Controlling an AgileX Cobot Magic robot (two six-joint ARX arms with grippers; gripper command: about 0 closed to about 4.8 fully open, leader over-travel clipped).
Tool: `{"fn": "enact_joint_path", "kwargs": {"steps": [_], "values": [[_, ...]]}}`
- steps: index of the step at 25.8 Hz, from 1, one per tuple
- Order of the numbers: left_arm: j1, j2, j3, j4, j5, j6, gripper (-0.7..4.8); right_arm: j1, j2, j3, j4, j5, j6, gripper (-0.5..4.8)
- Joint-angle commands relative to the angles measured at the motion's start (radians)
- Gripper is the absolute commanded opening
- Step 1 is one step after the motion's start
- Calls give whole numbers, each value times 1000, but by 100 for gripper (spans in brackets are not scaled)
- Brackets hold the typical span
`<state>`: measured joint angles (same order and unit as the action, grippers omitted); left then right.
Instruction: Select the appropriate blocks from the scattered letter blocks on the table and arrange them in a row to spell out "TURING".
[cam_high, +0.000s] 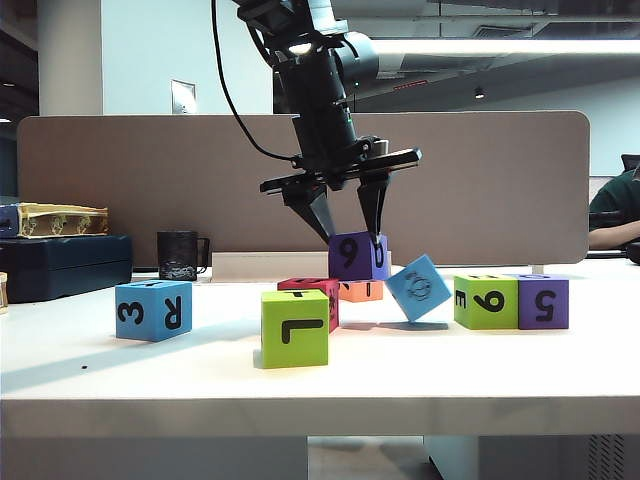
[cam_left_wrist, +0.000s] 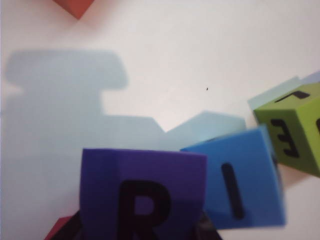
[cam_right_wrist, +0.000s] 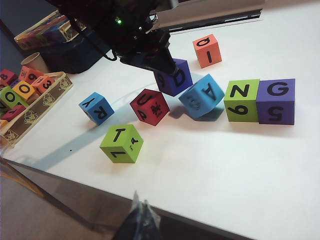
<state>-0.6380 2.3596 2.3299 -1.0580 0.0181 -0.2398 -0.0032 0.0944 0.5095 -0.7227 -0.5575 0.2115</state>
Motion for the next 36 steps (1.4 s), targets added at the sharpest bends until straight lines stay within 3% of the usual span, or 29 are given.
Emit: {"fn": "enact_joint_path", "kwargs": {"steps": [1,10,28,30,34,36], "values": [[-3,-5,3,35,5,4,209,0,2,6,16,-2,-2,-1],[-11,-5,2,-18,12,4,209,0,2,6,16,-2,-2,-1],[-33,30,-39,27,-4,0,210,0,2,6,17,-2,-2,-1],[-33,32,-39,27,-3,4,219,0,2,6,19,-2,-2,-1],[-33,32,-39,27,-3,5,338,0,2,6,21,-2,-2,-1],[-33,32,-39,26,-3,5,341,0,2,6,20,-2,-2,-1]]}}
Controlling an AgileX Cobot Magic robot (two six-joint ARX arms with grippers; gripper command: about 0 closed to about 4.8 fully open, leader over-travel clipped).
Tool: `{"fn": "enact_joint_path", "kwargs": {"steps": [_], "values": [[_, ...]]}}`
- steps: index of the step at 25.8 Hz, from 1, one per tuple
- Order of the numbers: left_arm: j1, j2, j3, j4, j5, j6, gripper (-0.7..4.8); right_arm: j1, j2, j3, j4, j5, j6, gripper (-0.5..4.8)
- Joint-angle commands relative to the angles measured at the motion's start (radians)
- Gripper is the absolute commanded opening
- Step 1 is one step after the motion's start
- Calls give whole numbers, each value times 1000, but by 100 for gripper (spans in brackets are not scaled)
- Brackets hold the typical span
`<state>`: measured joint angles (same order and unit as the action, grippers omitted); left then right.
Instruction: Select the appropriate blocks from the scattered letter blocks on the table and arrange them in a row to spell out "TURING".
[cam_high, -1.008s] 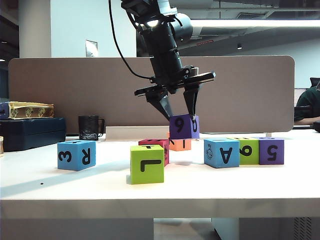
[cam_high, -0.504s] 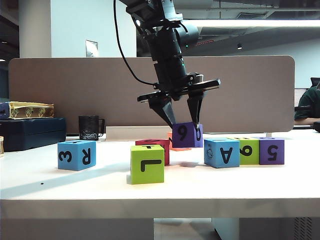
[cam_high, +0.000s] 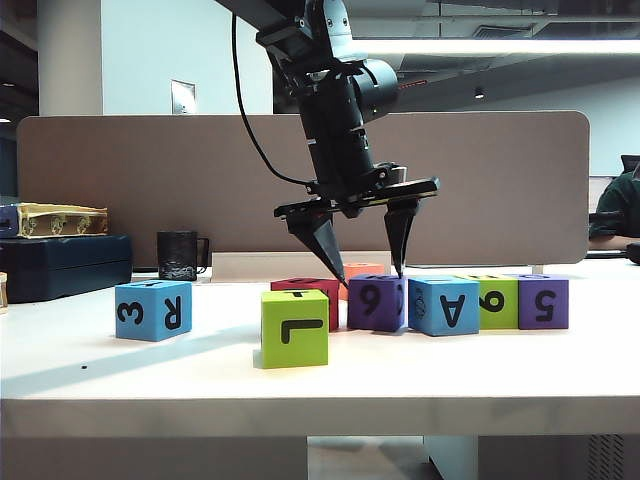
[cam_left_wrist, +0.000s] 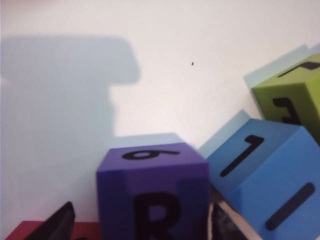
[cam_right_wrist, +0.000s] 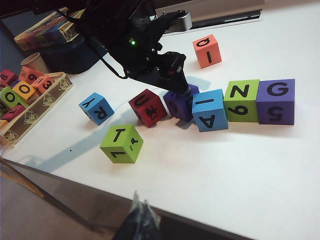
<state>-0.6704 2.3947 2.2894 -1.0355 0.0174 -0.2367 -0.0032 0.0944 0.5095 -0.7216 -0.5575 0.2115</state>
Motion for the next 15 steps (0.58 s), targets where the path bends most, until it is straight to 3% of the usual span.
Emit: {"fn": "enact_joint_path", "kwargs": {"steps": [1,4,10,15], "values": [[-1,-3,2,3,-2,2,341,0,2,6,19,-2,-2,-1],[-1,-3,2,4,-2,7,341,0,2,6,19,-2,-2,-1],[1,-7,53,-18,23,100,341,0,2,6,19,-2,-2,-1],[-4,-7,165,-93,171,307,341,0,2,6,22,-2,-2,-1]]}}
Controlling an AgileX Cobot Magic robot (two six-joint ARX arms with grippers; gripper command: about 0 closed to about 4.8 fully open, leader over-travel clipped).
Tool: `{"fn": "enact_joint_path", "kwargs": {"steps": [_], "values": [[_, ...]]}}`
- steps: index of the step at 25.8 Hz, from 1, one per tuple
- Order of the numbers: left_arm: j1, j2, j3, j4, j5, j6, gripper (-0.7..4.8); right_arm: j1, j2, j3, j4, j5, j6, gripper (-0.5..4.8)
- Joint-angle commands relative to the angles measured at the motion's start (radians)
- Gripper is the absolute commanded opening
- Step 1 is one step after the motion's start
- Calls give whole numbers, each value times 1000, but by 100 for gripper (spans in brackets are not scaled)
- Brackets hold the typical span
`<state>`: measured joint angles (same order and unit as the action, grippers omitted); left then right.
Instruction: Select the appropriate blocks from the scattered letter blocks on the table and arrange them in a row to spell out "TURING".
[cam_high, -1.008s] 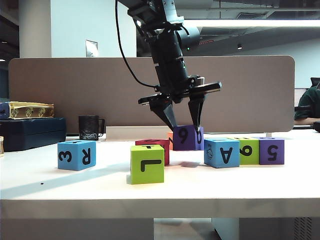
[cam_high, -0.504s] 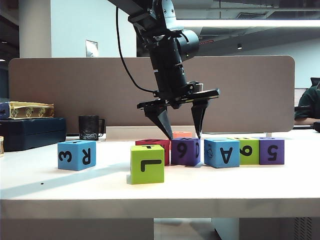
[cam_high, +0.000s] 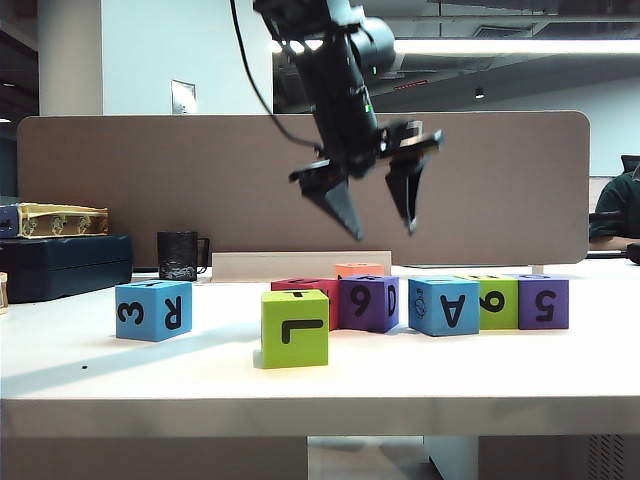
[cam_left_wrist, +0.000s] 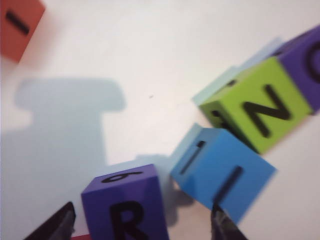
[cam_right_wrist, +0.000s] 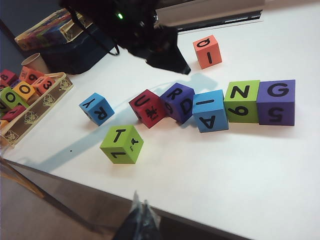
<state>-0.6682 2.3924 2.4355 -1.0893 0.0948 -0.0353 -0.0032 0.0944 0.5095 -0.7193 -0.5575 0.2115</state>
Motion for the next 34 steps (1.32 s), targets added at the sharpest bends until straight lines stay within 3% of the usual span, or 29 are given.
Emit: {"fn": "enact_joint_path", "kwargs": {"steps": [1,6,10,14,34], "values": [[-8,-4,21,-52,143,160,341,0,2,6,20,-2,-2,-1],[-33,6,19,-106,193,411,341,0,2,6,20,-2,-3,-1],[-54,19,17,-60,171,526,341,0,2,6,19,1,-2,-1],[-58,34,17,-30,145,559,341,0,2,6,19,1,-2,-1],[-69,116,15,21,179,557,340,0,2,6,13,1,-2,-1]]}}
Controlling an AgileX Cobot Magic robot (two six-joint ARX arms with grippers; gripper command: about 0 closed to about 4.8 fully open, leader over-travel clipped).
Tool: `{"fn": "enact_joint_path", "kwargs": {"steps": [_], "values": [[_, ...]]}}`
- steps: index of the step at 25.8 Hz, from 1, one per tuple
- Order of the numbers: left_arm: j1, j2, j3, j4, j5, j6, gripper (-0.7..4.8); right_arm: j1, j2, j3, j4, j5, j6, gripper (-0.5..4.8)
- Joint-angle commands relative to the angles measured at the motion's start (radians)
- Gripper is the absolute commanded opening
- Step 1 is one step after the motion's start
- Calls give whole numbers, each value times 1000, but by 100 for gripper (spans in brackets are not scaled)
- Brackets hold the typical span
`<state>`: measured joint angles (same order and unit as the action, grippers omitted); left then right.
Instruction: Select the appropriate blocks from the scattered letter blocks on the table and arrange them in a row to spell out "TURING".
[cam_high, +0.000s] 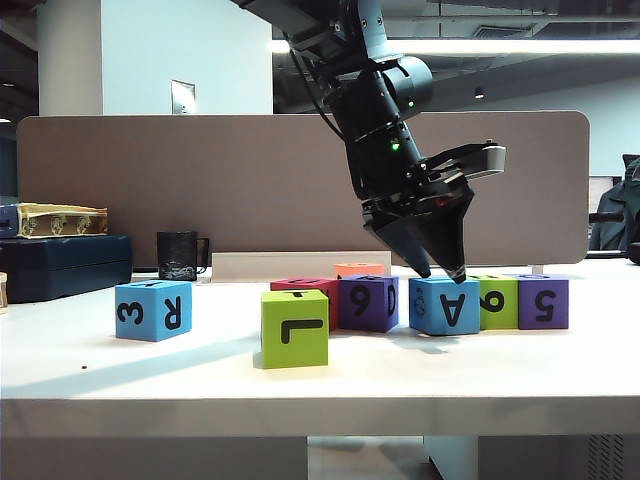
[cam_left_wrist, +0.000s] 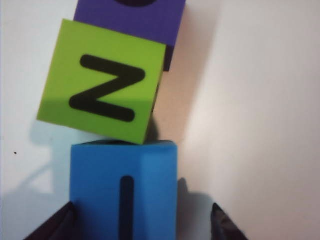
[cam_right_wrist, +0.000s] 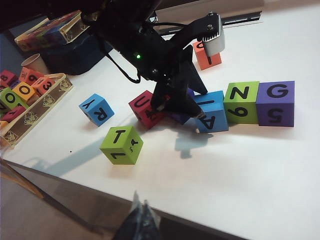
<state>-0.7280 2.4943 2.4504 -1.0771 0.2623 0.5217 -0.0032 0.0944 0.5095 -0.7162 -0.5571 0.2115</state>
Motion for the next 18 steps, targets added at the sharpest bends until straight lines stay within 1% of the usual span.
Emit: {"fn": "enact_joint_path", "kwargs": {"steps": [1,7,18], "values": [[-13,23,0,13,11,-14,340,0,2,6,10,1,-2,-1],[-15,41,0,5,3,-65,331,0,2,6,10,1,-2,-1],[-21,39,0,-29,3,-67,332,0,2,6,11,1,-3,-1]]}}
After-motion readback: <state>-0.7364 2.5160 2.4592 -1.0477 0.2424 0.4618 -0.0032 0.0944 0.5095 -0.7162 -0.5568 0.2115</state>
